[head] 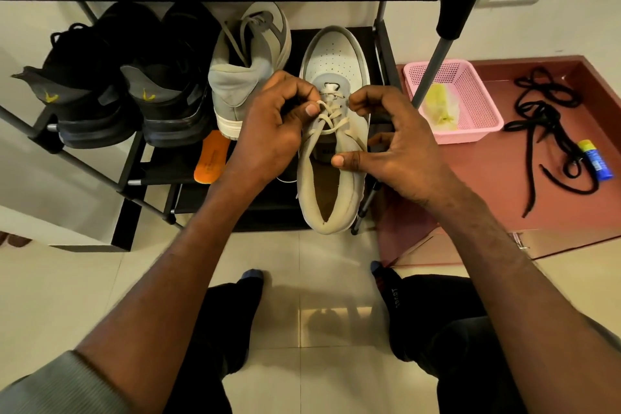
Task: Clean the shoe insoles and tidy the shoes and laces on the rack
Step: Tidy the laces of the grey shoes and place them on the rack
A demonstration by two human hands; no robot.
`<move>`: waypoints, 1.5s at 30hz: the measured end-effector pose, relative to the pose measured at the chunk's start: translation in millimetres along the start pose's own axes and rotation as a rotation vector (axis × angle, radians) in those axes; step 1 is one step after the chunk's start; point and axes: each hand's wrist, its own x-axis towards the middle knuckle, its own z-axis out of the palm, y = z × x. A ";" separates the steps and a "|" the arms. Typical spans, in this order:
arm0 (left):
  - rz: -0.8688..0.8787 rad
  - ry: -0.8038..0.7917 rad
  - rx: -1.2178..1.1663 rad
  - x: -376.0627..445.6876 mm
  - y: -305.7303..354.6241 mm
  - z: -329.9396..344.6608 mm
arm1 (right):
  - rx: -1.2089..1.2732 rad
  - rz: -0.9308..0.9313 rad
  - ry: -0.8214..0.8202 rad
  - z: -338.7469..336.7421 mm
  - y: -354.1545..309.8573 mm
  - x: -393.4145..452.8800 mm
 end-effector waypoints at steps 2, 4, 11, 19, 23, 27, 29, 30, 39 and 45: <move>-0.028 -0.020 -0.044 -0.3 -0.2 1.0 | 0.002 0.001 0.001 0.3 -0.3 0.2; -0.055 -0.094 -0.161 -2.4 -2.9 -4.0 | 0.033 0.004 0.009 0.1 -0.5 1.1; -0.001 -0.168 0.166 -30.9 -3.4 -7.2 | 0.057 -0.007 -0.020 -2.0 -0.8 4.1; 0.048 -0.007 0.303 -30.5 8.2 9.8 | 0.082 0.011 0.128 8.8 -1.2 15.8; 0.043 0.022 0.309 -33.2 8.5 12.2 | -0.045 -0.007 0.209 23.9 -7.8 22.6; 0.019 0.039 0.377 -35.3 13.1 14.7 | -0.080 0.018 0.204 24.2 -15.2 24.4; 0.019 0.036 0.397 -36.6 17.4 16.0 | -0.102 0.017 0.197 22.6 -17.2 22.9; 0.018 0.037 0.408 -37.3 19.0 16.5 | -0.108 0.015 0.200 21.9 -17.4 22.2; -0.023 0.115 0.384 -37.4 18.4 17.8 | -0.036 0.017 0.144 11.1 -14.0 17.5; -0.002 0.117 0.397 -37.0 17.1 18.7 | -0.084 0.020 0.218 16.9 -14.9 20.7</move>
